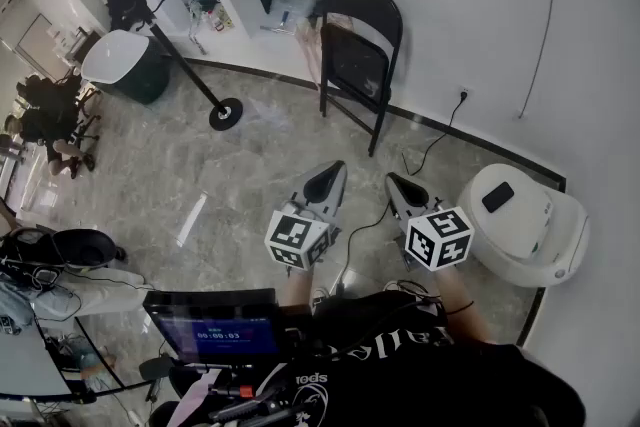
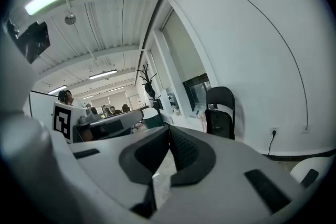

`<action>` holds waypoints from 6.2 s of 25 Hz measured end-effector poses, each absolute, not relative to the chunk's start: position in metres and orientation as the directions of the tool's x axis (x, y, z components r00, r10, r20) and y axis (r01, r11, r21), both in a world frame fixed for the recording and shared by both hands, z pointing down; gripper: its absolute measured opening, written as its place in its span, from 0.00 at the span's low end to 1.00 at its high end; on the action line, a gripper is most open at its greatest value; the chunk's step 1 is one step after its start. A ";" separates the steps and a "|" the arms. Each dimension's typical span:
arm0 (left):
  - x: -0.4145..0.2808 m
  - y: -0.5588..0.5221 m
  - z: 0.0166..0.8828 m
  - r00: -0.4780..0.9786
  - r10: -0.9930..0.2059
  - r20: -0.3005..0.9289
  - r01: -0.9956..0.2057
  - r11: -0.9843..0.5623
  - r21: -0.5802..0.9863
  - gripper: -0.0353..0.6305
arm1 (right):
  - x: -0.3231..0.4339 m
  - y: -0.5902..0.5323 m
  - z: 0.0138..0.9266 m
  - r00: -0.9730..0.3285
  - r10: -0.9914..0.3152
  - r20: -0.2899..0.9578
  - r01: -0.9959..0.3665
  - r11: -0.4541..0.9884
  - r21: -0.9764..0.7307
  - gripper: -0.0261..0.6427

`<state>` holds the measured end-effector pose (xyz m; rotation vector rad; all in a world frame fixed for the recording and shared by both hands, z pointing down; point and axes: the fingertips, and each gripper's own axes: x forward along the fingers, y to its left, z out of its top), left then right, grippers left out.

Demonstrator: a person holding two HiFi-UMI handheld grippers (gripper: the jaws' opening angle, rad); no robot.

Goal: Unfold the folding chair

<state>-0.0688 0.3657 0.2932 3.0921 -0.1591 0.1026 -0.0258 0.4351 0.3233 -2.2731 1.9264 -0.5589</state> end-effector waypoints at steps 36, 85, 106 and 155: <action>0.038 0.175 0.342 0.992 0.002 0.123 -0.015 -0.990 0.137 0.06 | 0.080 0.237 0.357 0.197 -0.942 0.274 -0.887 -0.290 -0.360 0.06; 0.375 0.071 0.400 0.961 -0.178 0.211 -0.235 -0.928 0.288 0.06 | 0.451 0.141 0.392 0.015 -0.939 0.344 -0.938 -0.132 -0.321 0.06; 0.452 -0.105 0.498 0.946 -0.111 0.305 -0.262 -0.817 0.514 0.18 | 0.577 -0.042 0.370 0.050 -0.897 0.439 -0.972 -0.144 -0.183 0.16; 0.552 -0.177 0.645 0.953 -0.090 0.289 -0.302 -0.210 0.930 0.13 | 0.612 -0.160 0.436 -0.257 -0.699 0.667 -0.933 0.001 -0.359 0.22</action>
